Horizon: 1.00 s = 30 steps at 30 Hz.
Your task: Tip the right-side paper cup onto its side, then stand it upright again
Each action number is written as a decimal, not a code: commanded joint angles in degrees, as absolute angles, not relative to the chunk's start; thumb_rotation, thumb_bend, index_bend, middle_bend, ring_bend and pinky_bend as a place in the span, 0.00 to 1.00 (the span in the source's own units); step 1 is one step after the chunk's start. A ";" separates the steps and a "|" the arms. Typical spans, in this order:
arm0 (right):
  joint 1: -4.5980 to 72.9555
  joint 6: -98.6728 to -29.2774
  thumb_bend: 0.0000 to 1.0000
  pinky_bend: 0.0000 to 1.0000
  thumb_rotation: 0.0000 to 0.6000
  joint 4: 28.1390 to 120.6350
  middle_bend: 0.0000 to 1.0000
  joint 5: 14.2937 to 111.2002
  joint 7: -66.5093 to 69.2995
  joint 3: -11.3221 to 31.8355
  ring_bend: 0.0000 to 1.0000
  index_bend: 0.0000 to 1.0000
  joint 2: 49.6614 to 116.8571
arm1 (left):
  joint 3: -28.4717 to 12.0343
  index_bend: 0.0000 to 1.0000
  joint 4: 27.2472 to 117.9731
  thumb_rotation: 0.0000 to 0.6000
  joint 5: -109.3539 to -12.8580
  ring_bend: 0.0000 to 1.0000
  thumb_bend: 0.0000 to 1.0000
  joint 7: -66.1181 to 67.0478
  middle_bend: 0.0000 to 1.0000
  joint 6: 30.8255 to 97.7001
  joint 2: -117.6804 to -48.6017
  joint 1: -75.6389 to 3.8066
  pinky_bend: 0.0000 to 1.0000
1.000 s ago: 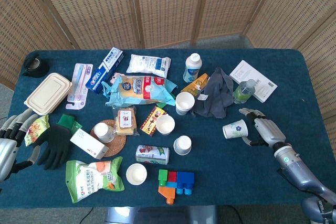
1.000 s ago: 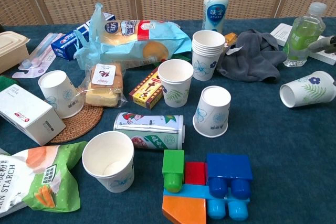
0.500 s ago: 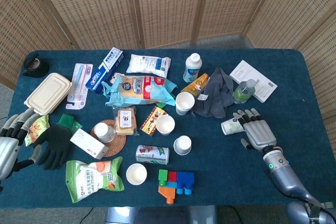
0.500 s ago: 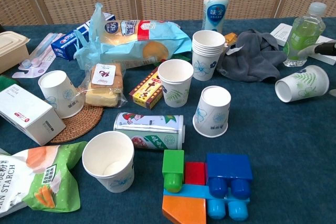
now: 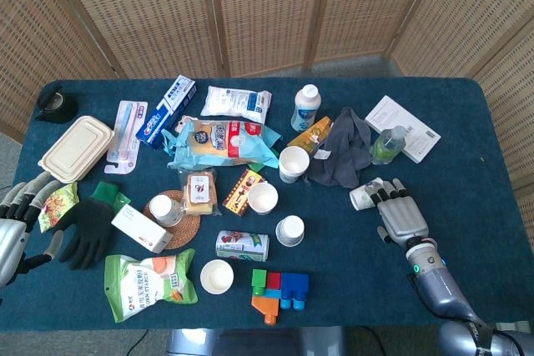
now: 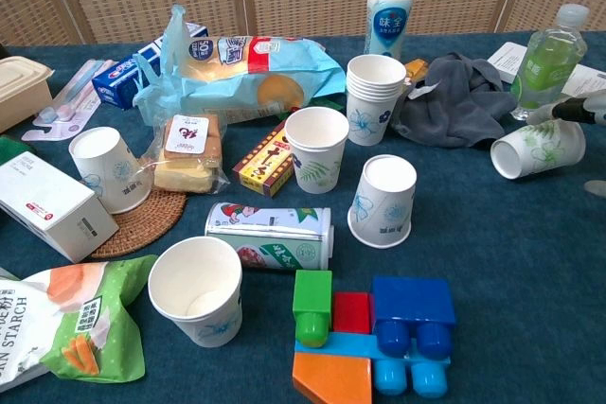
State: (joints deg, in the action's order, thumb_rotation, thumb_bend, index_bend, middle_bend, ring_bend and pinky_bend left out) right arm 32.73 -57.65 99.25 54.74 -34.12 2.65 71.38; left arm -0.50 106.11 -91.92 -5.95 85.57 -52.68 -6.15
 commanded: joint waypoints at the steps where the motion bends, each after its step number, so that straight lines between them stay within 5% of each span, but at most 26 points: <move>1: 32.87 -57.93 0.42 0.00 1.00 99.54 0.00 54.45 -34.43 2.48 0.00 0.06 71.25 | -0.50 0.00 106.03 1.00 -91.89 0.00 0.51 -6.05 0.00 85.59 -52.68 -6.13 0.02; 12: 33.52 -58.86 0.42 0.00 1.00 100.83 0.00 56.05 -34.24 2.56 0.00 0.05 71.12 | -0.44 0.00 105.71 1.00 -92.26 0.00 0.51 -6.40 0.00 85.75 -52.93 -6.12 0.02; 30: 40.66 -56.69 0.42 0.00 1.00 99.18 0.00 45.81 -44.50 3.28 0.00 0.08 75.28 | -0.40 0.00 104.33 1.00 -91.44 0.00 0.51 -7.79 0.00 85.86 -52.99 -5.74 0.02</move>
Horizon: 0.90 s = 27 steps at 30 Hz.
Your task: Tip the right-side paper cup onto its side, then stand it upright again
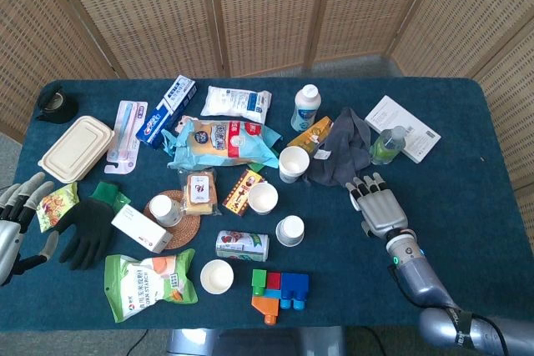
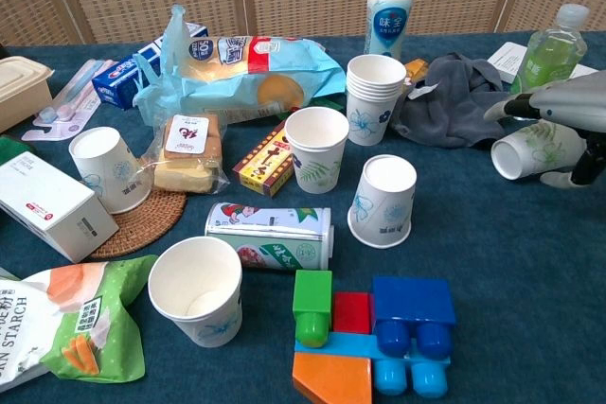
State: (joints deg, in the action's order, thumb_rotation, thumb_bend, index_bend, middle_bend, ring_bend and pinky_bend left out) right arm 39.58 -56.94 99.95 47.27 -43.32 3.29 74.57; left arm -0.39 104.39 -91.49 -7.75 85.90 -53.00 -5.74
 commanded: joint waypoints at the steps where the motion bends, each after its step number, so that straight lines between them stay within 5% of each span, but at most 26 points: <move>1: 41.00 -56.65 0.42 0.00 1.00 98.88 0.00 45.32 -44.98 3.23 0.00 0.09 75.41 | -0.41 0.00 104.29 1.00 -91.40 0.00 0.51 -7.84 0.00 85.87 -52.99 -5.73 0.02; 20: 43.43 -55.97 0.42 0.00 1.00 93.79 0.00 43.21 -45.54 1.43 0.00 0.21 77.39 | -0.47 0.00 104.44 1.00 -91.15 0.00 0.51 -7.75 0.00 85.82 -52.79 -5.62 0.02; 27: 43.77 -55.01 0.42 0.00 1.00 91.28 0.00 44.83 -42.62 1.97 0.00 0.36 78.51 | -0.59 0.00 104.56 1.00 -90.84 0.00 0.51 -7.84 0.00 86.02 -52.61 -5.46 0.02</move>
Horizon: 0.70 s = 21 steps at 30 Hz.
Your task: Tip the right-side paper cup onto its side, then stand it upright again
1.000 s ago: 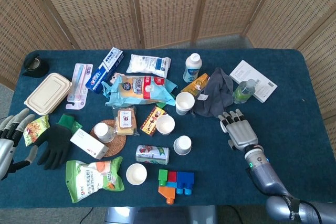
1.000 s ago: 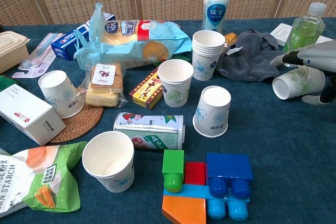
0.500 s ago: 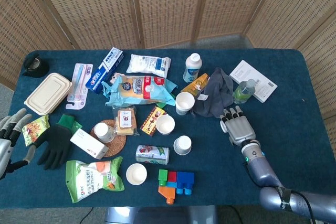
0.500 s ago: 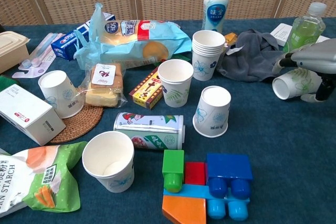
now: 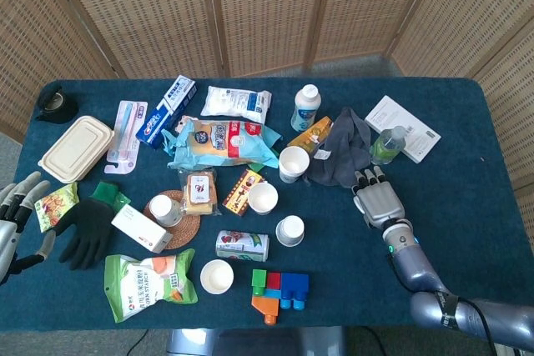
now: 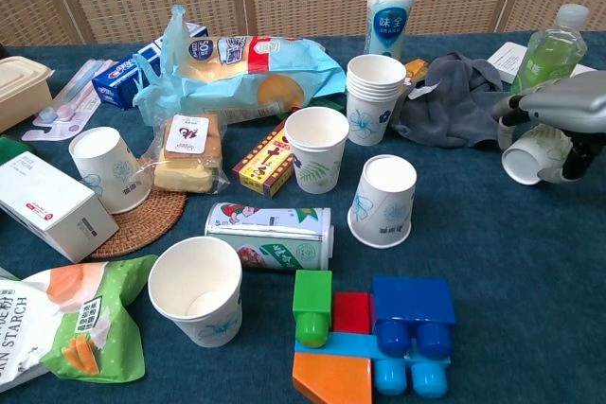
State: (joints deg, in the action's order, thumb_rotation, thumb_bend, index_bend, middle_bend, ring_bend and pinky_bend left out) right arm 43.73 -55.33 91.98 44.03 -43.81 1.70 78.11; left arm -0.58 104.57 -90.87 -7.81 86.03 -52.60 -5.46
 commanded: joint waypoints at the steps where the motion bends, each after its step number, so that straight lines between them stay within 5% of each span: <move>1: 43.76 -54.88 0.42 0.00 1.00 90.96 0.00 45.19 -42.13 2.03 0.00 0.38 78.60 | -0.59 0.00 104.54 1.00 -90.81 0.00 0.51 -7.86 0.00 85.99 -52.61 -5.46 0.02; 21: 41.12 -52.53 0.38 0.00 1.00 94.71 0.00 47.41 -27.35 5.64 0.00 0.44 74.90 | -0.66 0.00 103.94 1.00 -91.09 0.00 0.51 -8.52 0.00 85.64 -52.86 -5.75 0.02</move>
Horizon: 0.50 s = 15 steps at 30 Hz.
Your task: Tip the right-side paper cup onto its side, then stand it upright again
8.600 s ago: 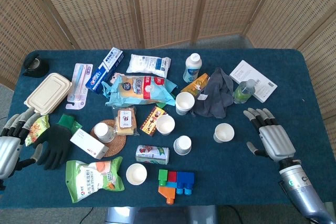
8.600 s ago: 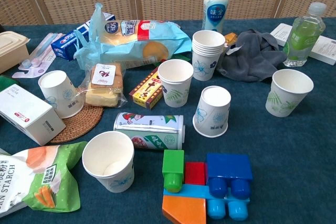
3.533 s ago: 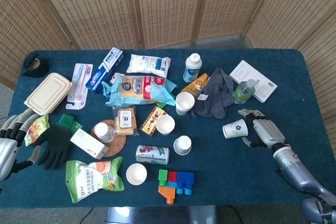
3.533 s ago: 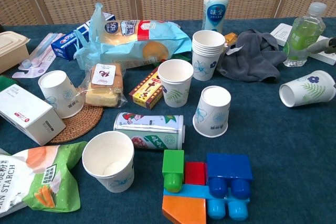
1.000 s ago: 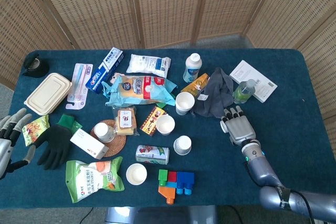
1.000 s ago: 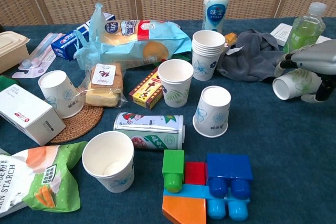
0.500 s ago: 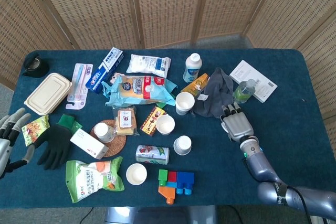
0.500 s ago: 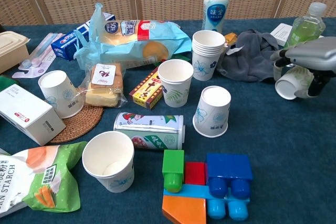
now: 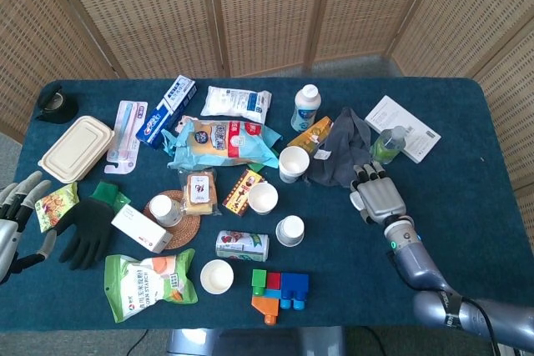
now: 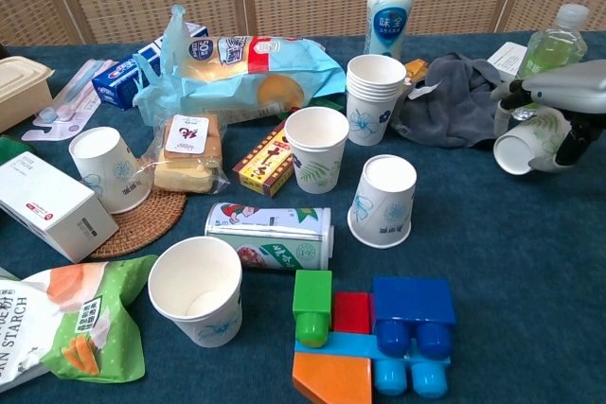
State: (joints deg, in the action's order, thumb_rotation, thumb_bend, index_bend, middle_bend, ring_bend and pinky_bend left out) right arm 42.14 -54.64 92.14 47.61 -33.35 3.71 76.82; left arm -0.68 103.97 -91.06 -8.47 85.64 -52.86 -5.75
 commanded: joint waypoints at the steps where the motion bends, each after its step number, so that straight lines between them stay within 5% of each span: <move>1: 40.87 -51.75 0.38 0.00 1.00 95.32 0.00 47.54 -25.39 6.16 0.00 0.43 74.25 | -0.65 0.00 103.90 1.00 -91.11 0.00 0.51 -8.57 0.00 85.65 -52.87 -5.74 0.02; 15: 36.67 -36.44 0.37 0.00 1.00 98.44 0.00 52.03 7.64 14.35 0.00 0.43 66.72 | -0.56 0.00 104.07 1.00 -91.71 0.00 0.51 -8.56 0.00 86.21 -52.77 -5.57 0.03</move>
State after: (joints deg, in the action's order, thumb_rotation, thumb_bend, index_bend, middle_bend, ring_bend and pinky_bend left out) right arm 38.28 -41.24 98.17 50.03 0.24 11.56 68.76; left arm -0.56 104.05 -91.70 -8.58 86.19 -52.78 -5.58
